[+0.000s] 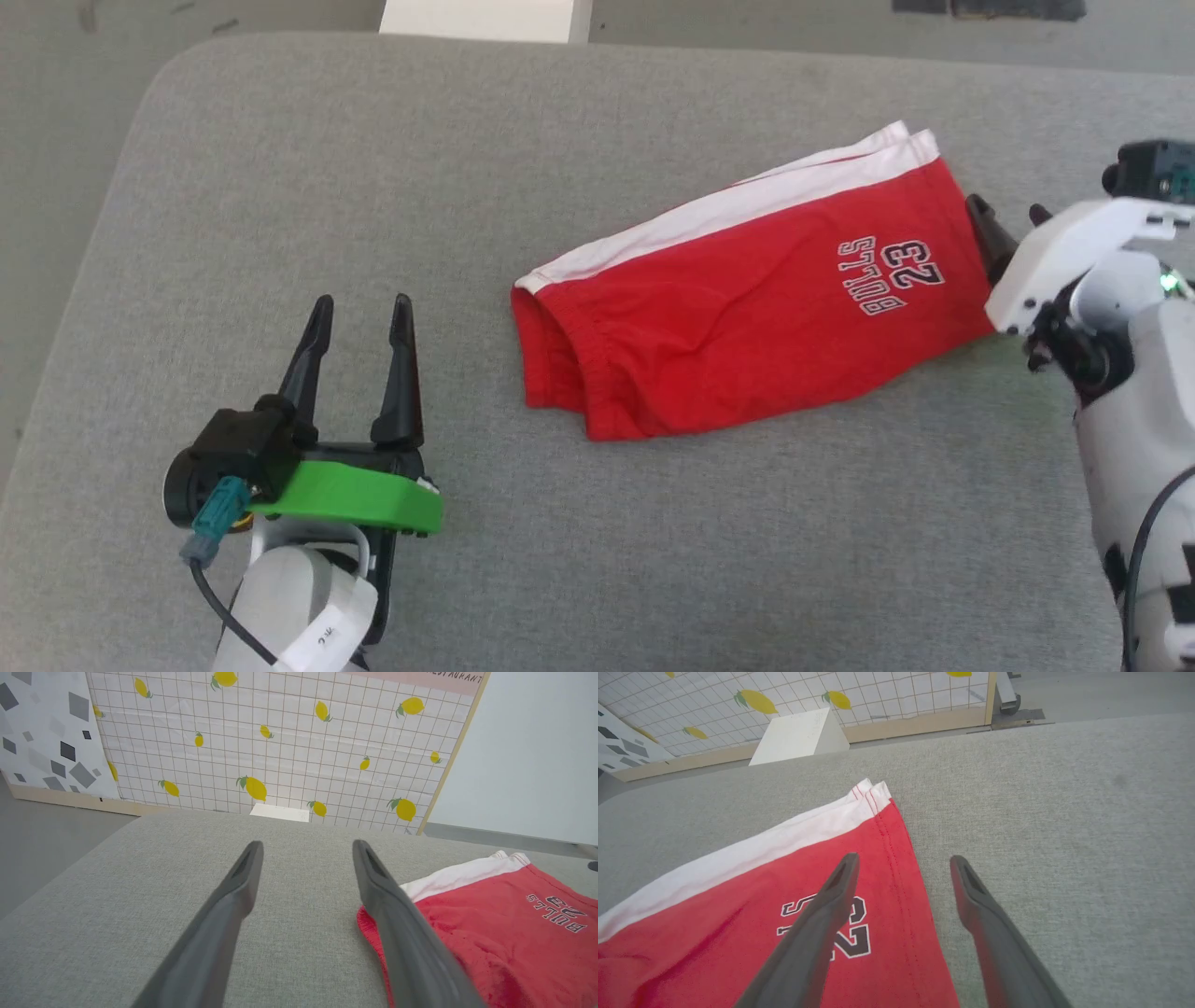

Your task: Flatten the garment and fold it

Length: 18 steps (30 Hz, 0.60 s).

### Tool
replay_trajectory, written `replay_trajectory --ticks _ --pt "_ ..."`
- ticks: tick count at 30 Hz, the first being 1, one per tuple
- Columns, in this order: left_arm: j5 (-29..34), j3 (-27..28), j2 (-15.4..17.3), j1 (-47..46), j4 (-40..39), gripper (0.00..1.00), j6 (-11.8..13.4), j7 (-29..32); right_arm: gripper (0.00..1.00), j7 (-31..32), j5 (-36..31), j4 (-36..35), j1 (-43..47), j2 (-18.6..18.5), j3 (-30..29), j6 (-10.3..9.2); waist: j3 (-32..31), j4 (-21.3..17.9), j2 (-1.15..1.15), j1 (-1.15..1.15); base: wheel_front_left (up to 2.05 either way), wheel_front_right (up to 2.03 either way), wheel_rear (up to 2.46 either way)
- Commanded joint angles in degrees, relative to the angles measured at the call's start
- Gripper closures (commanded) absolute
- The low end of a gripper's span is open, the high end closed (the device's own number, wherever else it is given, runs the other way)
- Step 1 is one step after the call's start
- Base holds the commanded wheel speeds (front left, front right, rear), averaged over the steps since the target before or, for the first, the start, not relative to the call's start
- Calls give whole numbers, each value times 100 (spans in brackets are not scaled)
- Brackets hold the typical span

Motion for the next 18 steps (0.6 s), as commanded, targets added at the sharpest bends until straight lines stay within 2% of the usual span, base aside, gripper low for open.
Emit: replay_trajectory --ticks 1,9,16,17,18 --pt "42 42 -37 37 -29 0 -43 -21 0 120 -124 141 -211 8 -84 -8 185 133 0 0 0 0 0" --pt "-63 41 -61 -157 -123 0 -85 -21 0 1098 -867 801 -927 -100 -338 -8 621 385 0 0 0 0 0" --pt "-129 -22 -62 -222 -190 0 -13 -21 0 1930 -936 1018 -1080 32 -266 -8 771 464 0 0 0 0 0" --pt "-125 -31 -62 -217 -182 0 -4 -21 13 2142 -883 1067 -1058 69 -251 -8 762 465 0 0 0 0 0" --pt "-136 -37 -62 -213 -178 0 0 -21 54 2309 -828 1087 -1033 103 -230 -8 749 464 0 0 0 0 0"
